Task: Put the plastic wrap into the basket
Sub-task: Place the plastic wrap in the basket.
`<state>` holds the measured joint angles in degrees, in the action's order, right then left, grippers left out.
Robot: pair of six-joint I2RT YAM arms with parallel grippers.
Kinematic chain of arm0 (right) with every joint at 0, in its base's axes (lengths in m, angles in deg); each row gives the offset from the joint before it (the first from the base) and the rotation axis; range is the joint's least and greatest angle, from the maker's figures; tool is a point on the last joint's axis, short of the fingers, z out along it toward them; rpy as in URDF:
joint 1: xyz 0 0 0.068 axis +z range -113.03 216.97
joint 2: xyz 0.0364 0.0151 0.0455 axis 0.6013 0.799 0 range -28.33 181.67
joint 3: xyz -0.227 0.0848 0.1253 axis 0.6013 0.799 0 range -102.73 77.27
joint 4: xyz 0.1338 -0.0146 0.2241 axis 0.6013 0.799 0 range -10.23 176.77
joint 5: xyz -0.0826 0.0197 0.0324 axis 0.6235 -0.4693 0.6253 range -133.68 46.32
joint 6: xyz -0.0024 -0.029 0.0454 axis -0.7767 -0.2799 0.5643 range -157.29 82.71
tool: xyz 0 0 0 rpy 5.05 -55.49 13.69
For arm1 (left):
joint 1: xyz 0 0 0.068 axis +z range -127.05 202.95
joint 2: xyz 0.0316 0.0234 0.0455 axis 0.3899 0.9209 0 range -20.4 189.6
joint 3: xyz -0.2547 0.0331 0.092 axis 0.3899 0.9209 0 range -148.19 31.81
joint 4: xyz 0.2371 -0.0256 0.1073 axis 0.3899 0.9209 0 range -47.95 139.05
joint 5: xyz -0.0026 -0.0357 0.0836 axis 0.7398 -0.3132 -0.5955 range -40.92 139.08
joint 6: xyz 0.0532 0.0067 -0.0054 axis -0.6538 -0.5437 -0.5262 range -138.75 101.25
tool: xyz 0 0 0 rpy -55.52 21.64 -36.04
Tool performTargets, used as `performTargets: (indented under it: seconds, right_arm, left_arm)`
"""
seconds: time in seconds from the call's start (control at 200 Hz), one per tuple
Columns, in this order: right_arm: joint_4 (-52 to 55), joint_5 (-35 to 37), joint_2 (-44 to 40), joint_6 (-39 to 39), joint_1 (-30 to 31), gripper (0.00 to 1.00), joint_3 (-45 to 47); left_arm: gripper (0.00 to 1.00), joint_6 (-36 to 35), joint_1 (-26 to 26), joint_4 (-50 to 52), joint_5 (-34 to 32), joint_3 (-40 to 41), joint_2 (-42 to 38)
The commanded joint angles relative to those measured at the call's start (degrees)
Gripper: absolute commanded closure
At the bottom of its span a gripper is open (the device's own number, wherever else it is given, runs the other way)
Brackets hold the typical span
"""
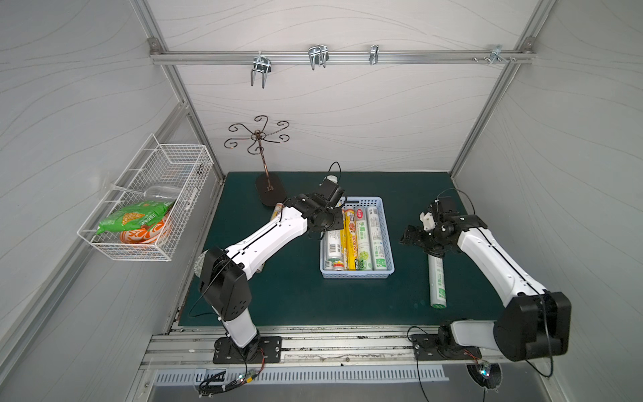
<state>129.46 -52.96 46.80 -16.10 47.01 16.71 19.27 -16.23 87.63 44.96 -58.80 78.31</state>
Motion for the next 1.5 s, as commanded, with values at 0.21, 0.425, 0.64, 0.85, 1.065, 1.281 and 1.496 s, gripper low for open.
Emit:
performTargets:
  seconds: [0.21,0.425,0.64,0.85,1.065,1.281,1.496]
  right_arm:
    - [0.0,0.2,-1.4,0.6,-0.4,0.01,0.9]
    - [0.0,0.2,-1.4,0.8,-0.5,0.01,1.1]
    - [0.0,0.0,-1.4,1.0,-0.5,0.01,1.2]
    - [-0.1,0.1,-1.4,1.0,-0.5,0.01,1.3]
    - [-0.6,0.8,-1.6,1.4,-0.5,0.01,2.0]
    - [-1.6,2.8,-2.0,2.3,-0.6,0.01,3.0]
    - [-3.1,3.9,-2.6,3.2,-1.2,0.01,4.7]
  left_arm:
    - [0.62,3.5,-4.9,-2.2,-2.5,-9.8,9.0]
    - [0.62,4.0,-6.9,0.7,-4.6,-14.1,15.1]
    - [0.62,3.7,-7.4,4.1,-7.5,-17.6,20.0]
    - [0.61,3.7,-7.4,6.5,-9.2,-19.7,23.2]
    - [0.58,4.2,-7.4,7.9,-11.6,-20.6,25.0]
    - [0.52,3.9,-7.5,8.1,-11.4,-20.9,26.0]
    - [0.41,3.7,-7.5,8.6,-11.5,-21.0,26.1]
